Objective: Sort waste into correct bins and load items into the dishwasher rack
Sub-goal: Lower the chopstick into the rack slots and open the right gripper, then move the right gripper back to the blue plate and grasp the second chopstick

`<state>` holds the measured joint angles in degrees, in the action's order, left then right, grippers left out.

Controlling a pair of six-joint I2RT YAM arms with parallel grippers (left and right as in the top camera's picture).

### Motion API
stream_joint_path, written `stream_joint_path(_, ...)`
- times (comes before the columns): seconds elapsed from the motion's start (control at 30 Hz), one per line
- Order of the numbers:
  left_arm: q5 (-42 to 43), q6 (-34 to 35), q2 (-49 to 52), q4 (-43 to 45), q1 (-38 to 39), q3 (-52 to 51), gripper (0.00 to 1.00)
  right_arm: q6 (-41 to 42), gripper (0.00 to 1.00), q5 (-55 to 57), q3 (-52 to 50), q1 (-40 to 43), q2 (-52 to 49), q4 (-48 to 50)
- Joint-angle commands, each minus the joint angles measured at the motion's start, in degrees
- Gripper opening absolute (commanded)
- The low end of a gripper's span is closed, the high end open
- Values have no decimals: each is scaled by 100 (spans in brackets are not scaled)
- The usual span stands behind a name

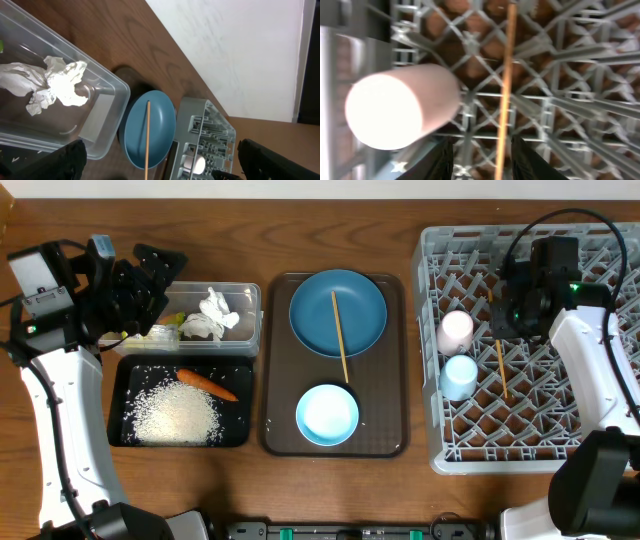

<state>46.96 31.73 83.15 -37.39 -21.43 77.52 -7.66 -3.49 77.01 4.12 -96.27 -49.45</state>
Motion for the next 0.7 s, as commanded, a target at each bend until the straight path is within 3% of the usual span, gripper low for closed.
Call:
stream_joint_path(0.0, -11, 28, 0, -11, -20, -15, 98, 289, 39, -994, 79, 61, 61, -9)
stream_joint_path(0.23, -11, 28, 0, -11, -20, -15, 98, 527, 40, -1692, 127, -229, 481, -44)
stream_joint_path(0.5, -11, 28, 0, -11, -20, -15, 98, 1248, 48, -1685, 125, -1349, 557, 227)
stream_joint_path(0.6, -11, 28, 0, -11, -20, -15, 98, 1561, 54, -1609, 120, -1792, 505, 525)
stream_joint_path(0.67, -11, 26, 0, -11, -20, -15, 98, 1764, 68, -1414, 120, -2118, 459, 721)
